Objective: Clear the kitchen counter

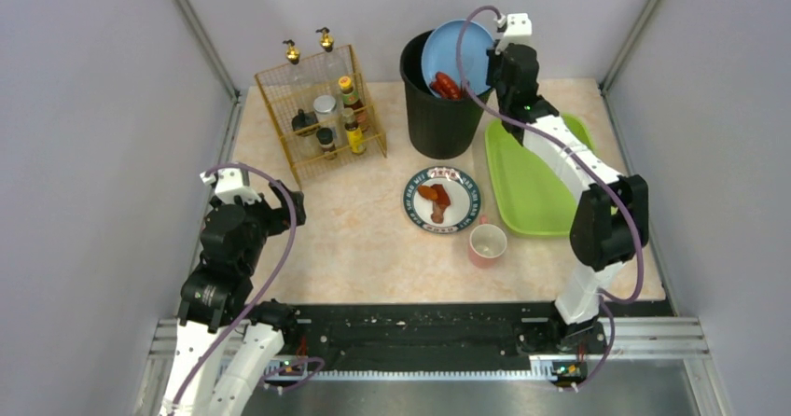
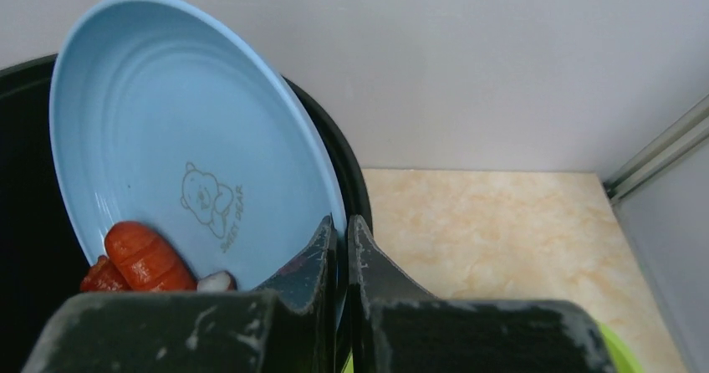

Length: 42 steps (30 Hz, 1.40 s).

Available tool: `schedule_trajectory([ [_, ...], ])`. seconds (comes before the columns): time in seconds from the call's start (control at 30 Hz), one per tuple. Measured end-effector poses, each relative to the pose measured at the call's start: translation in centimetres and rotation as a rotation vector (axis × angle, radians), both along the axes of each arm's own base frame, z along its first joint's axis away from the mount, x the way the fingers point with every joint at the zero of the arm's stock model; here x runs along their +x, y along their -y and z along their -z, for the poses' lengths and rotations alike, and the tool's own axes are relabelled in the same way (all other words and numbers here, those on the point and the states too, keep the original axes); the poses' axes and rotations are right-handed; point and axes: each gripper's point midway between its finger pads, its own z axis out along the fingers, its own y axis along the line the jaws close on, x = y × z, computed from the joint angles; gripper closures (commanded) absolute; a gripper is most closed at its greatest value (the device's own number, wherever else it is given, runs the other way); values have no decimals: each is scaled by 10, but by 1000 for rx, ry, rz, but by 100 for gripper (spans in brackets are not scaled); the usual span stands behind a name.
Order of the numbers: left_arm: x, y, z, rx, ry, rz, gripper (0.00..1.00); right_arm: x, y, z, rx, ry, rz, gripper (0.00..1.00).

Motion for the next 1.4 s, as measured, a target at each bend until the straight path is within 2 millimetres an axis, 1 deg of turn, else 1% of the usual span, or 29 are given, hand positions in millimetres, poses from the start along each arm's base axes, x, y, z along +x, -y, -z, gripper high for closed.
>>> schedule_trajectory([
  [0.1,0,0,0,0,0,0,1,-10,-4,-5,-84,66,-27,100],
  [0.27,0,0,0,1,0,0,1,-18,-18,-19,-179,173,-63,100],
  [0.4,0,0,0,1,0,0,1,-26,-25,-38,-245,264,-65,100],
  [0.53,0,0,0,1,0,0,1,-36,-30,-68,-327,386,-35,100],
  [0.63,0,0,0,1,0,0,1,-44,-34,-84,-394,466,-13,100],
  [0.87,0,0,0,1,0,0,1,-64,-33,-103,-557,603,51,100],
  [0.93,0,0,0,1,0,0,1,-70,-30,-112,-593,649,77,100],
  [1.13,0,0,0,1,0,0,1,-81,-28,-130,-628,733,129,100],
  [1.27,0,0,0,1,0,0,1,-85,-30,-133,-604,744,140,100],
  [1.4,0,0,0,1,0,0,1,-87,-25,-135,-554,728,160,100],
])
